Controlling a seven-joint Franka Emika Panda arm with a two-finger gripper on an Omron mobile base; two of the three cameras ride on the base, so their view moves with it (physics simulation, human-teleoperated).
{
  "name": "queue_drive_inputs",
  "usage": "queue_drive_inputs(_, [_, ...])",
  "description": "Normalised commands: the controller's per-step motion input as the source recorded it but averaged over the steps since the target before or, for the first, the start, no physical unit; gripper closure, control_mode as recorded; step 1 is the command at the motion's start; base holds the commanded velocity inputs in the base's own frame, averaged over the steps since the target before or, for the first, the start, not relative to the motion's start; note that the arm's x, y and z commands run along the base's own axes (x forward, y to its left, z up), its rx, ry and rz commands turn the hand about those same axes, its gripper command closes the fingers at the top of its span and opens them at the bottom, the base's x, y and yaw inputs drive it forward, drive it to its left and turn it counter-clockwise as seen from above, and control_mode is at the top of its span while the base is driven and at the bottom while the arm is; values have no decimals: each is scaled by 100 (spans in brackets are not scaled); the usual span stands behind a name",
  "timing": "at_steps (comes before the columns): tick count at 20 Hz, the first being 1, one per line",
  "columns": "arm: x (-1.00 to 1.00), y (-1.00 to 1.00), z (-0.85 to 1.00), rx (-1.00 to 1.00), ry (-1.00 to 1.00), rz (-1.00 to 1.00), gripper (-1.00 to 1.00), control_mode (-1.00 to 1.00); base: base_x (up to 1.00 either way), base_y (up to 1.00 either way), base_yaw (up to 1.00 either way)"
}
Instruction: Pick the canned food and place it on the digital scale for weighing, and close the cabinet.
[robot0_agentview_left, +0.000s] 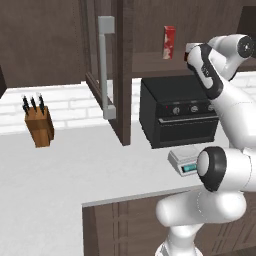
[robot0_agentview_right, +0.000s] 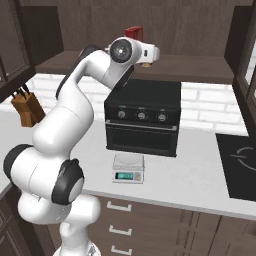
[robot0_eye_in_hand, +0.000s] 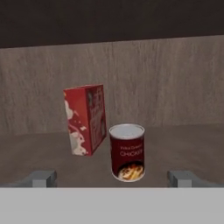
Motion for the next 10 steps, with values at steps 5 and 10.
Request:
queue_drive_inputs(5, [15,-1,0,0,0,0,-100,-100,0,0,0])
queue_drive_inputs(10, [24,-3,0,0,1,0,-100,-100,0,0,0])
